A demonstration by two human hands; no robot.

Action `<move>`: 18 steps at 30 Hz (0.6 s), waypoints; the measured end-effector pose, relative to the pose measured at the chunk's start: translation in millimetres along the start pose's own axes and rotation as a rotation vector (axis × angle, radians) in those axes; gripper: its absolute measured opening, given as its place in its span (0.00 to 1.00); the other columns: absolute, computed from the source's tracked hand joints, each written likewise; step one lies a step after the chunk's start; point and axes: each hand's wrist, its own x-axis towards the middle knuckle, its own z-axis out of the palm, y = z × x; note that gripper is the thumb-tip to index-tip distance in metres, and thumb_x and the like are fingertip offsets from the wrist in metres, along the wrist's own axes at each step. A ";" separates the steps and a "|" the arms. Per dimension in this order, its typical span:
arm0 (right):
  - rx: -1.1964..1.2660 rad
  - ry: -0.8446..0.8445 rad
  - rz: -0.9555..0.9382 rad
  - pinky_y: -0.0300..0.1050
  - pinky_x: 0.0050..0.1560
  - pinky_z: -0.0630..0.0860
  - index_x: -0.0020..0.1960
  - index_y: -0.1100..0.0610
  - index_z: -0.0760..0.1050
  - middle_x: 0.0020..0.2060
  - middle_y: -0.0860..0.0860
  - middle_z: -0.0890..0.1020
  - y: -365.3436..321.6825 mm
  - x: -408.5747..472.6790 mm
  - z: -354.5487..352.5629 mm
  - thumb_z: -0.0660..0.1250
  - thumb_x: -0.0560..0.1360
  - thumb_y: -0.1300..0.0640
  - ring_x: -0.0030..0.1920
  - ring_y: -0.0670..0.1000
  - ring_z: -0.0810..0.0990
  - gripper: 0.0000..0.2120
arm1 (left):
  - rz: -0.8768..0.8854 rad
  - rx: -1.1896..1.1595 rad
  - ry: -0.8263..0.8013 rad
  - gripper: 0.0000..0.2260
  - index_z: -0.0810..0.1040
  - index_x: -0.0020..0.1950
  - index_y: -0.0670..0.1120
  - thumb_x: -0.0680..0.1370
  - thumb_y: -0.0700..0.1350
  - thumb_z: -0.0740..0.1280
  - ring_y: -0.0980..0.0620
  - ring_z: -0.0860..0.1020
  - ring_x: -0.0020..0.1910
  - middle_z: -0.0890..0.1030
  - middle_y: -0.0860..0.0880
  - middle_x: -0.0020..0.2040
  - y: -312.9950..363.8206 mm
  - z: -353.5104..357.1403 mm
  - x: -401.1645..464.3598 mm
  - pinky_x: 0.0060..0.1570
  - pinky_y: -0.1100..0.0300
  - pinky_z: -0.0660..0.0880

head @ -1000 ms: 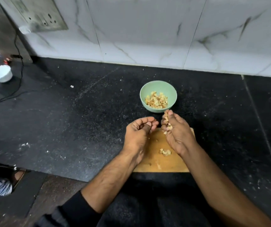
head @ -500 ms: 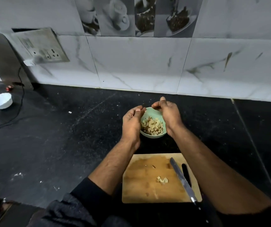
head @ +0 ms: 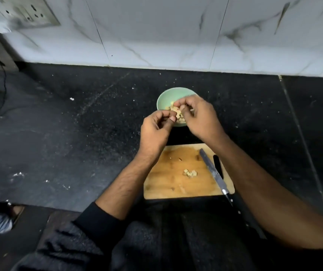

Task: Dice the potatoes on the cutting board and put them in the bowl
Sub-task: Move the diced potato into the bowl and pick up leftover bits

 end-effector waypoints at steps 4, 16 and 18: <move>-0.105 -0.219 0.021 0.41 0.54 0.77 0.61 0.54 0.79 0.53 0.47 0.81 12.4 -73.1 -3.6 0.66 0.80 0.59 0.51 0.43 0.80 0.11 | -0.033 0.189 -0.142 0.04 0.84 0.50 0.46 0.78 0.40 0.71 0.53 0.83 0.46 0.86 0.51 0.45 -28.7 -8.8 -29.2 0.50 0.56 0.80; -0.382 -0.398 0.120 0.46 0.75 0.60 0.56 0.59 0.78 0.55 0.53 0.75 47.0 -146.6 18.9 0.75 0.74 0.57 0.75 0.58 0.63 0.13 | 0.235 0.908 -0.569 0.11 0.80 0.54 0.45 0.74 0.44 0.74 0.48 0.77 0.50 0.76 0.49 0.51 -56.1 2.5 -71.7 0.52 0.52 0.76; -0.290 -0.374 0.181 0.45 0.69 0.65 0.50 0.59 0.78 0.51 0.53 0.76 45.3 -142.8 18.3 0.75 0.73 0.60 0.75 0.56 0.64 0.09 | 0.248 0.896 -0.565 0.08 0.80 0.54 0.44 0.76 0.42 0.71 0.46 0.78 0.49 0.77 0.48 0.50 -56.1 6.1 -73.8 0.50 0.51 0.76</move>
